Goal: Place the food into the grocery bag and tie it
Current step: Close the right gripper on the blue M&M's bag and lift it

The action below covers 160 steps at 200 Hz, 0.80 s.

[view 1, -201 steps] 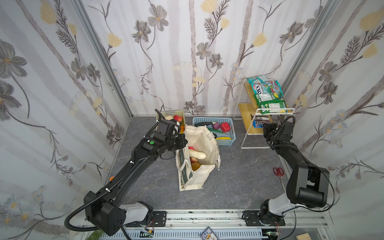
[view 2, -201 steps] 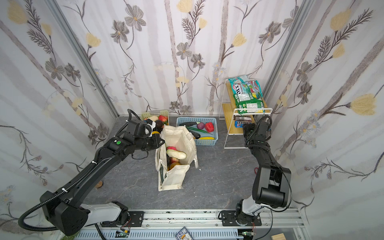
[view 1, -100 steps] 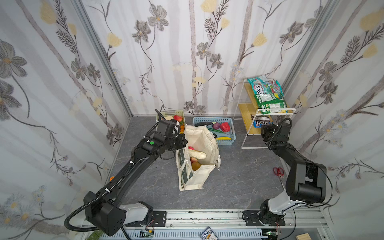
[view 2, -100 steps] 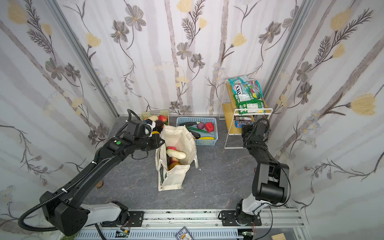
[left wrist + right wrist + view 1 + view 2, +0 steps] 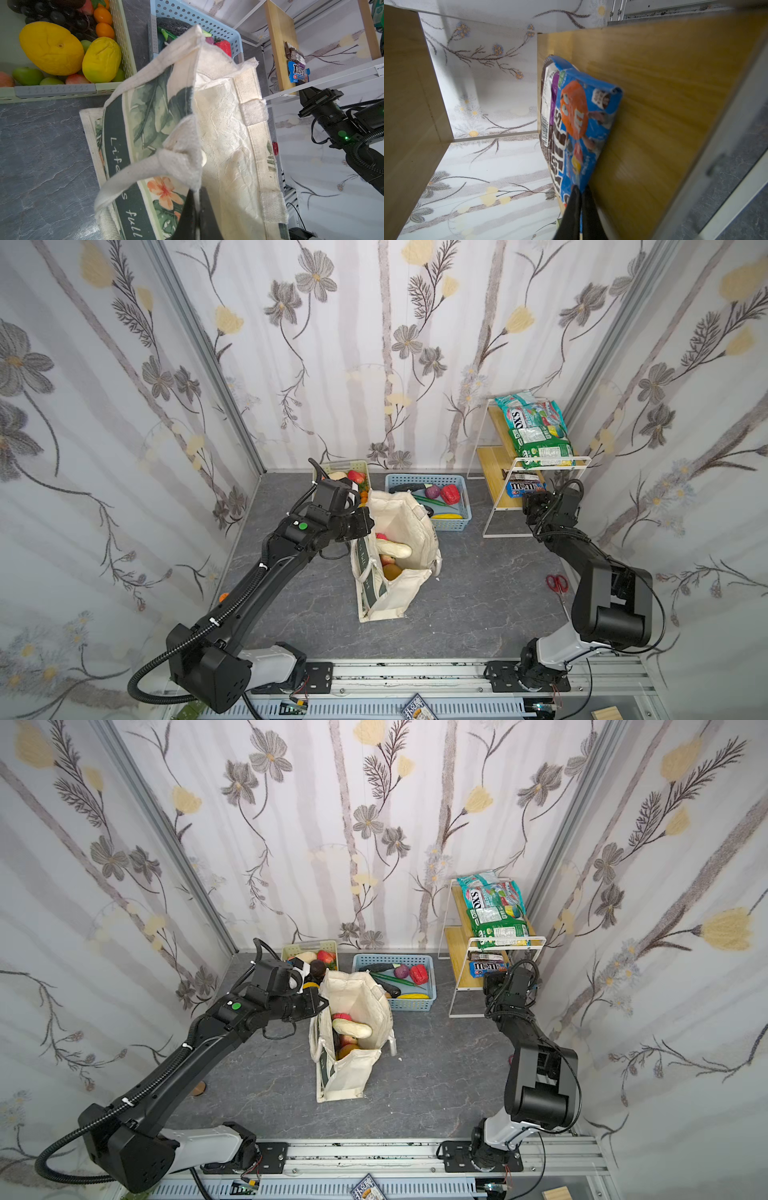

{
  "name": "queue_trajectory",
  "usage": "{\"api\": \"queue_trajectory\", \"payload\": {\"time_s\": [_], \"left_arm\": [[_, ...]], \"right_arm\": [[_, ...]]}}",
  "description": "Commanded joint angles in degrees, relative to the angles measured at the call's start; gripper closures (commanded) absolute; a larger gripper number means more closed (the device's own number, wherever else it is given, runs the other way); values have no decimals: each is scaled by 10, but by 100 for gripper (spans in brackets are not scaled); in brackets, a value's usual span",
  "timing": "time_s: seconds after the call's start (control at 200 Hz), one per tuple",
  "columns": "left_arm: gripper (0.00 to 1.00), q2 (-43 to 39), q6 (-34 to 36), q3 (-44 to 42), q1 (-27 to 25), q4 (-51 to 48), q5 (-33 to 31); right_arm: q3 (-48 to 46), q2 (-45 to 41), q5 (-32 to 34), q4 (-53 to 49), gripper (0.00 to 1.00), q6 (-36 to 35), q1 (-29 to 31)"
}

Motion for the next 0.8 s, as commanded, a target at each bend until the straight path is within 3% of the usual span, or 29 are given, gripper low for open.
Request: {"api": "queue_trajectory", "payload": {"time_s": [0.0,0.794], "left_arm": [[100,-3,-4,3,1,22,-1],[100,17,2,12,1,21,4]], "right_arm": [[3,-7,9,9,96,5,0],[-73,-117,-5,-66,99,-41,20]]}}
